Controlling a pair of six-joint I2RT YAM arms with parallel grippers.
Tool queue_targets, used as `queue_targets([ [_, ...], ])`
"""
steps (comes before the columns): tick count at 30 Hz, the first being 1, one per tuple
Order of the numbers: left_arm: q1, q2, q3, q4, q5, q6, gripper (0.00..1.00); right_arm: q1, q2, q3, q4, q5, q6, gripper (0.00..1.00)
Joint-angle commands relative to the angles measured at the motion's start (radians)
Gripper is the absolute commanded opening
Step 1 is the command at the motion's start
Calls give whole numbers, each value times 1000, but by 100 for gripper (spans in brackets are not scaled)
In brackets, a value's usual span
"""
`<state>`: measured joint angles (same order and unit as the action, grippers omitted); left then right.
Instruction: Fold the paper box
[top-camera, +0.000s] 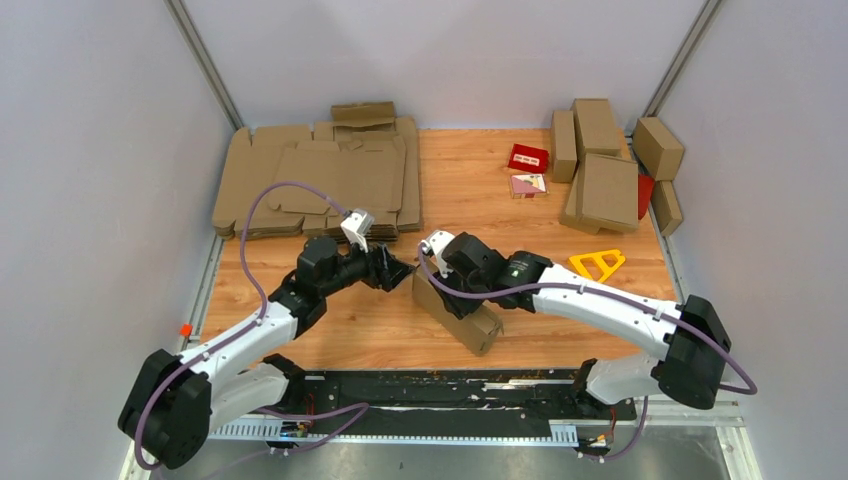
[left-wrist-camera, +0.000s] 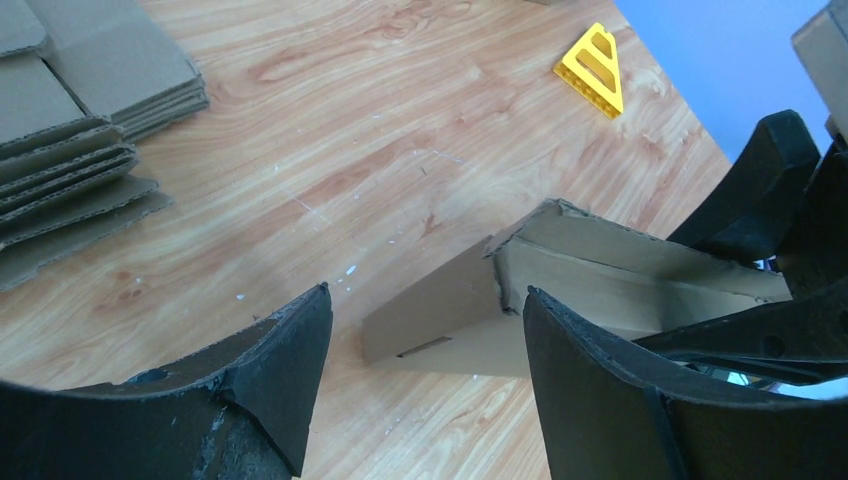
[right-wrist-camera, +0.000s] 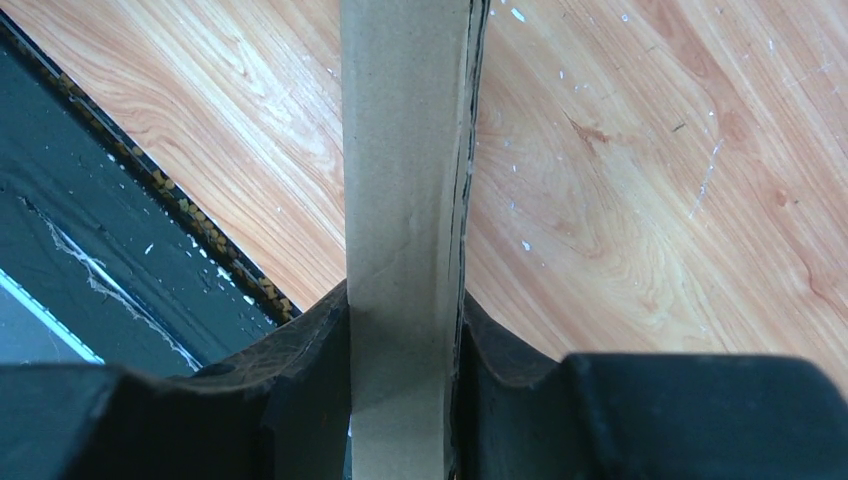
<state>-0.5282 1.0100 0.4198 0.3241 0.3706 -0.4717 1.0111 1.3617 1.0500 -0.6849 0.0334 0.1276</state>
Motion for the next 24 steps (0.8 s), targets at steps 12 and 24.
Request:
queue_targets([
  [12,1,64,112,76,76,65,71,-4,-72,-25,-15,-44,-52,30],
  [24,-16,96,142,95,148,71,55,-5,-19,17,-32,-43,-51,29],
])
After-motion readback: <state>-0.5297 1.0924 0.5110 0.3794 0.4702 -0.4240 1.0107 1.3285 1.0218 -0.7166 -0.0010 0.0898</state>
